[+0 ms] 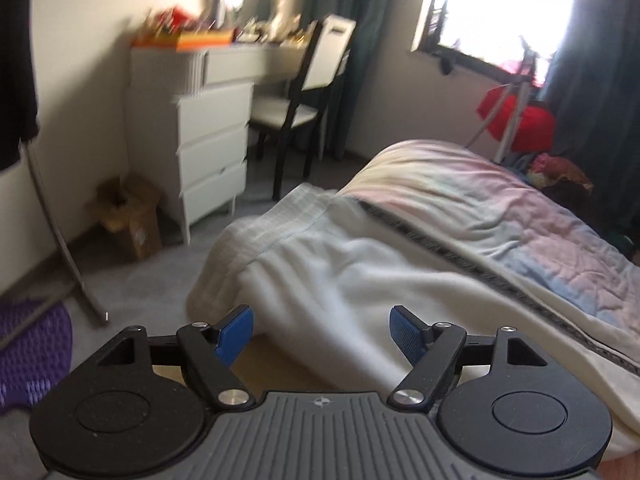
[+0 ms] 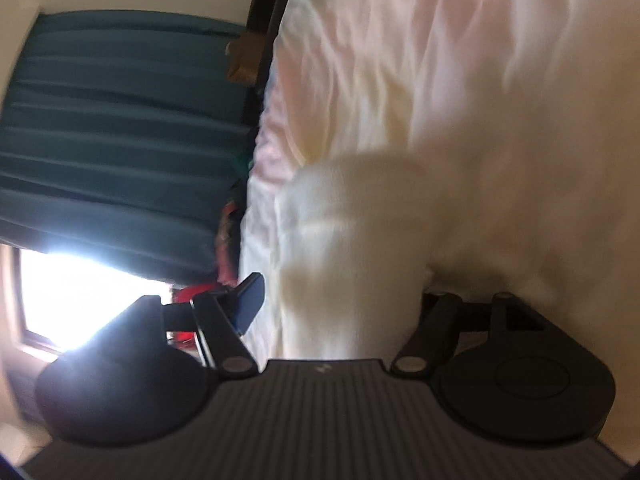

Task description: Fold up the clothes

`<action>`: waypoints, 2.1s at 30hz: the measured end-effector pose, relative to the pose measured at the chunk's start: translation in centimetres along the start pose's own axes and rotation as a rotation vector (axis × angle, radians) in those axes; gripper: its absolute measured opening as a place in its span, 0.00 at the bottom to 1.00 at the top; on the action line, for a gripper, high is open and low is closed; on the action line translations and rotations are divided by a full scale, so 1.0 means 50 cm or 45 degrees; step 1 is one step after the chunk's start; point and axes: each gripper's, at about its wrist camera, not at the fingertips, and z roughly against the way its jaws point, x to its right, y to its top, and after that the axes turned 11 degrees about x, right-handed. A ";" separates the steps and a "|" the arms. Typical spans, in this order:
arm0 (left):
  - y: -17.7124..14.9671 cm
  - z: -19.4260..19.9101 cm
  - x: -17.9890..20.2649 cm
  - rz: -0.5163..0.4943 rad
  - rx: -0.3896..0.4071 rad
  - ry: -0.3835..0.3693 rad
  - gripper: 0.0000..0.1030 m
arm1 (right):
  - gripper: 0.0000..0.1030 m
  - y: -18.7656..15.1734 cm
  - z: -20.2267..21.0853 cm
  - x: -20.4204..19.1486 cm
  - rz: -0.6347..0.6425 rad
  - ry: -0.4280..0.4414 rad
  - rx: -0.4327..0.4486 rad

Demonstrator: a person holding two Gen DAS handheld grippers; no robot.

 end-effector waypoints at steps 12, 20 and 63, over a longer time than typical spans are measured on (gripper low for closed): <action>-0.078 -0.050 0.372 -0.031 0.047 -0.433 0.82 | 0.61 0.024 0.004 -0.001 0.155 -0.025 0.050; -0.204 -0.118 0.462 -0.315 -0.023 -0.435 0.82 | 0.52 -0.002 -0.010 -0.046 0.353 -0.097 -0.019; -0.116 -0.114 0.347 -0.066 0.000 -0.447 0.86 | 0.19 -0.772 0.320 -0.190 2.578 0.870 -0.440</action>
